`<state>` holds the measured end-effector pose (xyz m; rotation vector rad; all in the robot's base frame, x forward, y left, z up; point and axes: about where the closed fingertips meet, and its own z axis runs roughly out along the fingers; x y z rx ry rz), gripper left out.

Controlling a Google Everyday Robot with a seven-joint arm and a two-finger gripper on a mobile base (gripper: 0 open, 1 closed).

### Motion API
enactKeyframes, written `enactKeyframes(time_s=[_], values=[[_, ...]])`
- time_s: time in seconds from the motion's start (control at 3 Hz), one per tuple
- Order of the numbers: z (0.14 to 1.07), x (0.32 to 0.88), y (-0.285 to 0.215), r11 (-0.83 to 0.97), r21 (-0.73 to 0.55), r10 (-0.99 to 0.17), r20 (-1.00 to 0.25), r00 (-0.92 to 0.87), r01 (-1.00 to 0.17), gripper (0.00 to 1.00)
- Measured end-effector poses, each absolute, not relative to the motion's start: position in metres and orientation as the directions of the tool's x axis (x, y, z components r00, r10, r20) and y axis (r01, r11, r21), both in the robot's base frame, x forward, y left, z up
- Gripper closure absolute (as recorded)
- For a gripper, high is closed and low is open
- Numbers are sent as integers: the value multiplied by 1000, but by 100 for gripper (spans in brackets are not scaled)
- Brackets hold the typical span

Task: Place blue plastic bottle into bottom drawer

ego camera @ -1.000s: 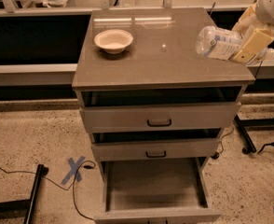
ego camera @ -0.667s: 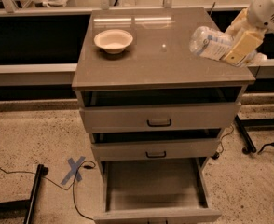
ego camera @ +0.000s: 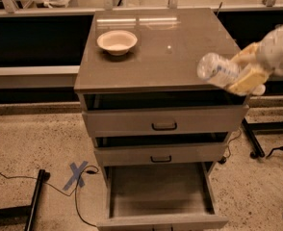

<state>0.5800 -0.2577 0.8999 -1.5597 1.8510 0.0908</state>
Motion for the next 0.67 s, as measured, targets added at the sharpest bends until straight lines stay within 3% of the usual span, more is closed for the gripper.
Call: enactKeyframes(time_s=[0.33, 0.67], values=[[800, 581, -256, 276, -313, -801, -598, -37, -909, 100], [798, 581, -256, 277, -317, -801, -598, -36, -907, 100]])
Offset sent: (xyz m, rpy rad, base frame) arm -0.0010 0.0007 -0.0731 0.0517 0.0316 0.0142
